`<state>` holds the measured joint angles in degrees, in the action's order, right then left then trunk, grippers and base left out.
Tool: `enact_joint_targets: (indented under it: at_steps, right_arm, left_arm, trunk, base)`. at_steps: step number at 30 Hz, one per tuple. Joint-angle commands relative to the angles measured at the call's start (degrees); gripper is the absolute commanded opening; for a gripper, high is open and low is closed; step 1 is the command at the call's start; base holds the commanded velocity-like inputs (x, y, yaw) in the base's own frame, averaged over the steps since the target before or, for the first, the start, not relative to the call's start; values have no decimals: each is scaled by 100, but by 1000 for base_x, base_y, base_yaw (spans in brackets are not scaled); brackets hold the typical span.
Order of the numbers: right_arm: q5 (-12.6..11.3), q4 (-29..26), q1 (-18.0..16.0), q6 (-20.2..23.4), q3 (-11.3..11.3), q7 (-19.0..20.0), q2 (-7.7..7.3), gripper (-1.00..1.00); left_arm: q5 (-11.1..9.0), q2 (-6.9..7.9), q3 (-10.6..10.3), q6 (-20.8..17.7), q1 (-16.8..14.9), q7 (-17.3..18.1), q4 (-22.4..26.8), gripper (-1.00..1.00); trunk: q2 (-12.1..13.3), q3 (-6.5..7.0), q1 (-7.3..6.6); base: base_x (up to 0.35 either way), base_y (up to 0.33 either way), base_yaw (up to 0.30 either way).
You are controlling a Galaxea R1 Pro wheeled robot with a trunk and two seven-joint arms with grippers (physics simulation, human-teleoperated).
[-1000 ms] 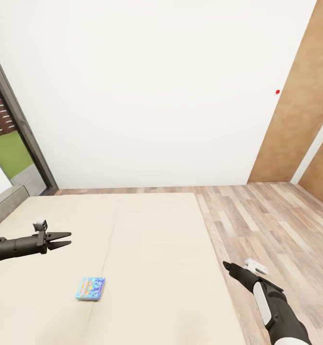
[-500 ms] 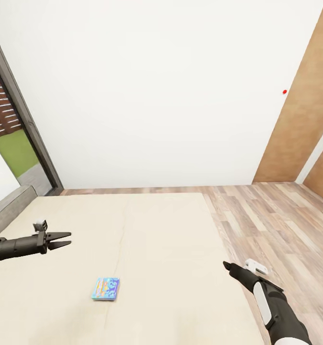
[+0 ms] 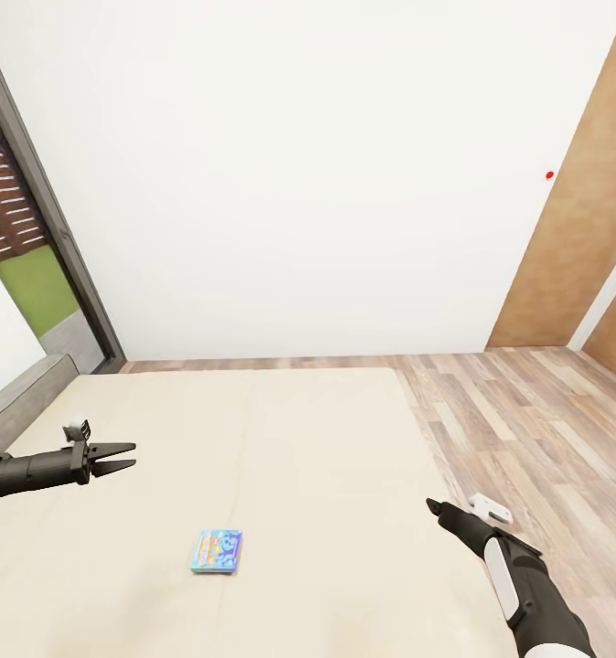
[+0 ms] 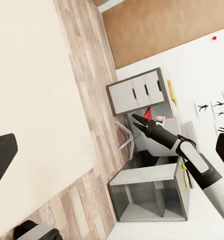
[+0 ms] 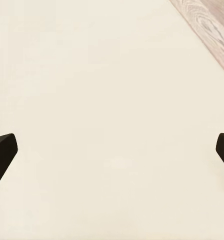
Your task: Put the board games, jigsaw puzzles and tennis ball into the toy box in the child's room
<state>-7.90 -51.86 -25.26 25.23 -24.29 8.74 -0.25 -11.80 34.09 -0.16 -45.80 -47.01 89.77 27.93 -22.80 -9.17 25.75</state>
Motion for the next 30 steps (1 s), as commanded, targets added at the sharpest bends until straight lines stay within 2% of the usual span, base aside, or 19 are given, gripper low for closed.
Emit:
enact_joint_targets:
  at_steps: [1,16,18,21,22,23,24,25,27,28,29,30]
  right_arm:
    - [-36,-8,-5,35,-14,14,4,100]
    - [-34,-104,-5,42,-7,-12,41,100]
    - [-35,-155,-5,57,-7,-19,42,100]
    - [-12,-320,-5,101,-3,-30,42,100]
    - [6,-426,-5,143,3,-33,43,100]
    - [15,-481,-5,180,8,-35,44,100]
    - [33,-598,-5,299,46,-38,49,100]
    - [41,-661,-5,381,83,-44,51,100]
    - [64,-971,-2,776,391,-136,57,100]
    - [67,-1051,-1,868,499,-198,57,100]
    - [69,-1195,1,1031,731,-376,60,100]
    - [66,-1249,2,1095,853,-498,62,100]
  left_arm:
    - [2,1,-2,-61,-3,23,1,100]
    - [7,0,-7,-83,-4,23,1,100]
    - [9,-1,6,-85,-6,-94,0,100]
    - [8,-13,28,-86,-8,-685,-1,100]
    - [3,-58,40,-86,-14,-1125,-2,100]
    - [-1,-99,47,-87,-18,-1364,-1,100]
    - [-11,-203,60,-87,-33,-1863,-2,100]
    - [-15,-266,67,-87,-37,-2107,-1,100]
    - [-23,-585,86,-82,-49,-3060,22,100]
    - [-23,-677,88,-73,-53,-3297,29,100]
    - [-22,-863,90,-11,-60,-3789,38,100]
    - [-22,-952,91,49,-62,-4044,41,100]
  trunk:
    - [-12,-12,4]
    - [-12,-12,4]
    - [-12,-12,4]
    - [-12,-12,4]
    - [-12,-12,4]
    - [-12,-12,4]
    - [-12,-12,4]
    - [-12,-12,4]
    - [-12,-12,4]
    - [-12,-12,4]
    - [-12,-12,4]
    - [-12,-12,4]
  base:
    - [0,10,0]
    - [0,2,0]
    - [0,0,0]
    - [0,0,0]
    - [0,0,0]
    - [0,0,0]
    - [0,0,0]
    - [0,0,0]
    - [0,0,0]
    - [0,0,0]
    - [0,0,0]
    - [0,0,0]
